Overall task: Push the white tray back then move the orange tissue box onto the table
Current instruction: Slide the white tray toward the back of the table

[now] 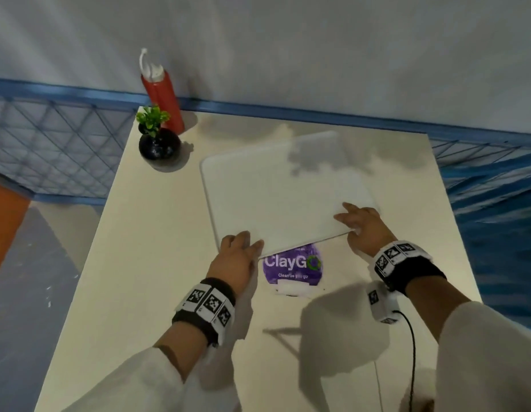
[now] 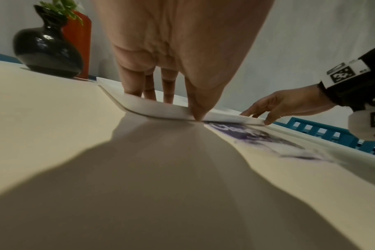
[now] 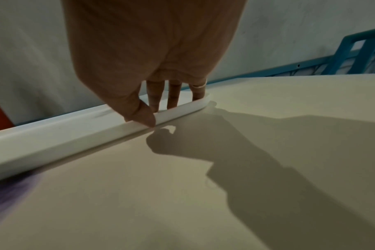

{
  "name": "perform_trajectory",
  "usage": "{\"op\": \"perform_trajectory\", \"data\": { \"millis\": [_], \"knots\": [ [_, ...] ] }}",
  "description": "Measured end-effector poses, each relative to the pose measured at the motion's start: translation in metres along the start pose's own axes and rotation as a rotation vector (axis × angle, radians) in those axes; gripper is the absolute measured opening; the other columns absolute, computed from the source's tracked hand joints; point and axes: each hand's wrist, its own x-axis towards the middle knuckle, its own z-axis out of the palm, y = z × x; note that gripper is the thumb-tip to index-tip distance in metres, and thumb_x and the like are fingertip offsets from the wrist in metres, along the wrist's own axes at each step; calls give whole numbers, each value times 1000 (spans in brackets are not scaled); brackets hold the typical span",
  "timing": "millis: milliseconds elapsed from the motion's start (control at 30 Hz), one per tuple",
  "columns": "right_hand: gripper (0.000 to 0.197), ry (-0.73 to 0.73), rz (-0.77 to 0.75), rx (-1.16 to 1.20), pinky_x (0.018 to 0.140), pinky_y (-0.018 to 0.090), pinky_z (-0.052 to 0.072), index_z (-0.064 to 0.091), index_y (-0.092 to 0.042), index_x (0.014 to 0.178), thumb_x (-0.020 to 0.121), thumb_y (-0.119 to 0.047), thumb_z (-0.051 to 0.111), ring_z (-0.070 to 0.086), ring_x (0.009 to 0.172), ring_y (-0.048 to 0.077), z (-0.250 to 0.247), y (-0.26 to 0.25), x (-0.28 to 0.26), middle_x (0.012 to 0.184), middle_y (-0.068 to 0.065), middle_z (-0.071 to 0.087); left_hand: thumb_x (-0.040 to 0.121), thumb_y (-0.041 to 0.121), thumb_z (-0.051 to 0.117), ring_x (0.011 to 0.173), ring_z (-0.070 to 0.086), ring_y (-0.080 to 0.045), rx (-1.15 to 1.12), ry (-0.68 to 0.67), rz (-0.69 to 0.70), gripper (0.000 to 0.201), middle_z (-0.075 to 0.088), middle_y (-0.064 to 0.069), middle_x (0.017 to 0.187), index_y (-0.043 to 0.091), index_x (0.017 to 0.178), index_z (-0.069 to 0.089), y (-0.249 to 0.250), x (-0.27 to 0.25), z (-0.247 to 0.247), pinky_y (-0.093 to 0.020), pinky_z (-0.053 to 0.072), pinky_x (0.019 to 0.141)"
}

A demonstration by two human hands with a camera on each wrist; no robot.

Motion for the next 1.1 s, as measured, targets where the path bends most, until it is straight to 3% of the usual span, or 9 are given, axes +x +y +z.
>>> {"op": "perform_trajectory", "data": {
  "millis": [100, 167, 333, 400, 500, 666, 799, 1099],
  "knots": [
    [55, 31, 11, -17, 109, 45, 30, 56, -20, 118, 69, 4, 56, 32, 126, 37, -8, 11, 7, 142, 12, 43, 82, 8, 47, 122, 35, -39, -20, 69, 72, 41, 46, -22, 132, 13, 122, 49, 1, 12, 1, -50, 47, 91],
    [52, 13, 20, -17, 109, 45, 28, 56, -20, 118, 71, 1, 57, 30, 128, 38, -10, 16, 9, 143, 13, 40, 85, 10, 50, 129, 30, -37, -6, 53, 64, 39, 42, -20, 137, 16, 123, 49, 0, 14, 4, -49, 46, 94],
    [51, 16, 12, -24, 106, 47, 31, 56, -19, 119, 70, -25, 45, 35, 124, 42, -1, 16, 7, 142, 18, 41, 84, 11, 55, 130, 31, -36, 35, 70, 104, 40, 44, -17, 137, 20, 123, 50, -13, 21, -4, -50, 47, 91],
    [46, 40, 37, -4, 106, 49, 32, 55, -19, 120, 75, -21, 52, 34, 125, 42, 4, 11, 8, 143, 19, 38, 81, 7, 57, 128, 34, -38, 39, 74, 127, 41, 47, -20, 134, 18, 120, 53, -18, 29, -14, -51, 45, 90],
    [46, 83, 54, -12, 109, 51, 29, 52, -19, 123, 78, -15, 63, 31, 127, 42, 16, 0, 10, 145, 19, 35, 80, 8, 52, 128, 32, -40, 76, 28, 122, 41, 43, -20, 137, 20, 119, 53, -31, 43, -30, -51, 42, 92],
    [51, 92, 129, 16, 111, 53, 26, 47, -20, 127, 81, -35, 62, 21, 132, 37, 31, -21, 12, 150, 15, 28, 71, 28, 34, 109, 48, -49, 161, -71, 158, 43, 53, -26, 124, 25, 109, 52, -59, 63, -53, -57, 49, 82],
    [54, 76, 163, -7, 112, 53, 24, 43, -22, 130, 83, -45, 56, 17, 135, 36, 37, -37, 15, 152, 13, 23, 70, 31, 36, 111, 48, -47, 175, -114, 158, 43, 52, -24, 126, 28, 110, 52, -74, 71, -63, -58, 47, 86],
    [56, 36, 193, -57, 112, 53, 24, 42, -23, 131, 83, -49, 53, 16, 135, 36, 35, -46, 20, 152, 13, 21, 66, 41, 31, 118, 40, -44, 141, -122, 77, 56, 48, -19, 132, 23, 111, 60, -67, 71, -75, -51, 41, 96]
  ]
}}
